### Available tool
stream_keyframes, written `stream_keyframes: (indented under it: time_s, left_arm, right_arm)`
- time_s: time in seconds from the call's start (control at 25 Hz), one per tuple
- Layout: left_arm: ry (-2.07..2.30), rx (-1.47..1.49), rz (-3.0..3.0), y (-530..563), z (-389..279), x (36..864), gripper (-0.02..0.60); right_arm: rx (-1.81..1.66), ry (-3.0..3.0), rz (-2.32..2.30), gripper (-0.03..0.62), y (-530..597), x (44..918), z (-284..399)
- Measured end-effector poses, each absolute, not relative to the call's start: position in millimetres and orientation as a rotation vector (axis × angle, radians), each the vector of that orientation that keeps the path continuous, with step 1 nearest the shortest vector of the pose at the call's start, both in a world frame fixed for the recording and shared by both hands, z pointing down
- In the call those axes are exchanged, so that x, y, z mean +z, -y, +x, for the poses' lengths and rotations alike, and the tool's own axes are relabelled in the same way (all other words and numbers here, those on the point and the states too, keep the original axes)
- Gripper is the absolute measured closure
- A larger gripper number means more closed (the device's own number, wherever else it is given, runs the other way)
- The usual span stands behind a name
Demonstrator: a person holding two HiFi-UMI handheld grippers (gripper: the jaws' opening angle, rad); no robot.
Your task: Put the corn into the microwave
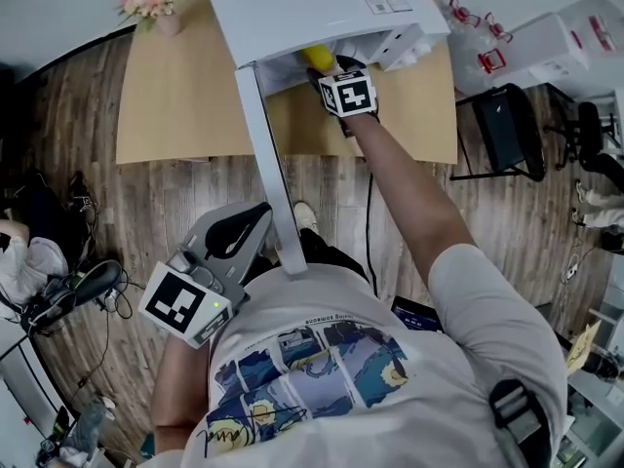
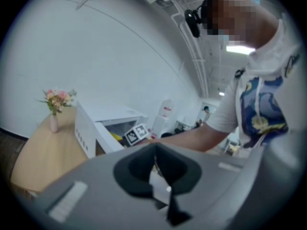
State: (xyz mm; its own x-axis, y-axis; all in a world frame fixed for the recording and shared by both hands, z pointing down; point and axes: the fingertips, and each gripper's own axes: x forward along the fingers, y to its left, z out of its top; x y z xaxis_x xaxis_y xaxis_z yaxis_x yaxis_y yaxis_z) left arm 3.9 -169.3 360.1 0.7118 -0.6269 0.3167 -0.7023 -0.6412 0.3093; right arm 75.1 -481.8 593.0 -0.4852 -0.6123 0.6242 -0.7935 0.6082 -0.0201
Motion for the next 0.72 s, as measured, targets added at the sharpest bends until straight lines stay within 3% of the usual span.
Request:
stream_keyframes:
  time_s: [0.72]
  left_arm:
    - [0.844, 0.233, 2.606, 134.9, -30.9, 361.8, 0.569]
  right_arm:
    - [0.486, 2.192, 1.208, 0.332, 367.0, 582.5, 109.4]
